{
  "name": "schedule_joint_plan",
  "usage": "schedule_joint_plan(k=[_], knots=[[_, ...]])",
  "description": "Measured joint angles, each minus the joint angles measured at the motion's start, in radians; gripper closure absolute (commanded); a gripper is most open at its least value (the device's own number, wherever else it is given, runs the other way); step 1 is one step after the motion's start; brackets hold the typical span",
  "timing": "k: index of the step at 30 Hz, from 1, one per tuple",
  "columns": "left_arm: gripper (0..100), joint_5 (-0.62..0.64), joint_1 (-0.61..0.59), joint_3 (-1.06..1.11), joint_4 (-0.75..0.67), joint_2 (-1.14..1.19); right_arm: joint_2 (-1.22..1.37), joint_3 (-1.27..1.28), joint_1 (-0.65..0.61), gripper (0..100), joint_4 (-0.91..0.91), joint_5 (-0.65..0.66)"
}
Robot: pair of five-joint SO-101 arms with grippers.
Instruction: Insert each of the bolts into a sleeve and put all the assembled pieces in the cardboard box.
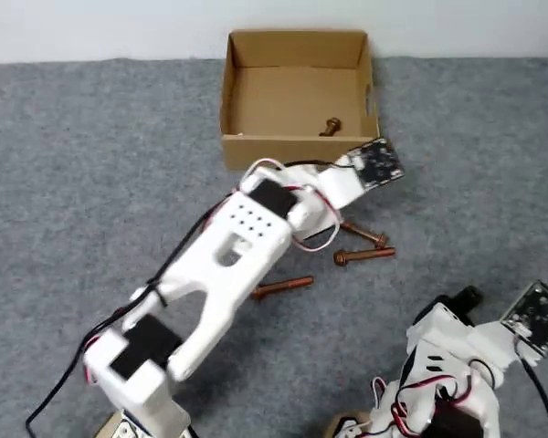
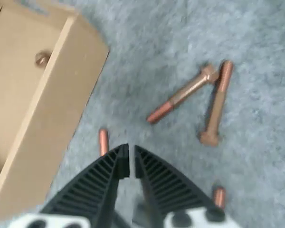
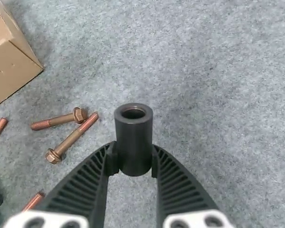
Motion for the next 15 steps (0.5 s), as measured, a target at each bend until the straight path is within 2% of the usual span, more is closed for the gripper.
schedule_joint_plan(k=[7, 15], knots=[[86, -0.006, 0.002, -0.256, 0.015, 0.273, 0.0, 0.003, 0.0, 99.1, 0.0, 0.0], [86, -0.077, 0.038, -0.637, 0.227, 0.585, 0.0, 0.003, 0.0, 99.1, 0.0, 0.0]])
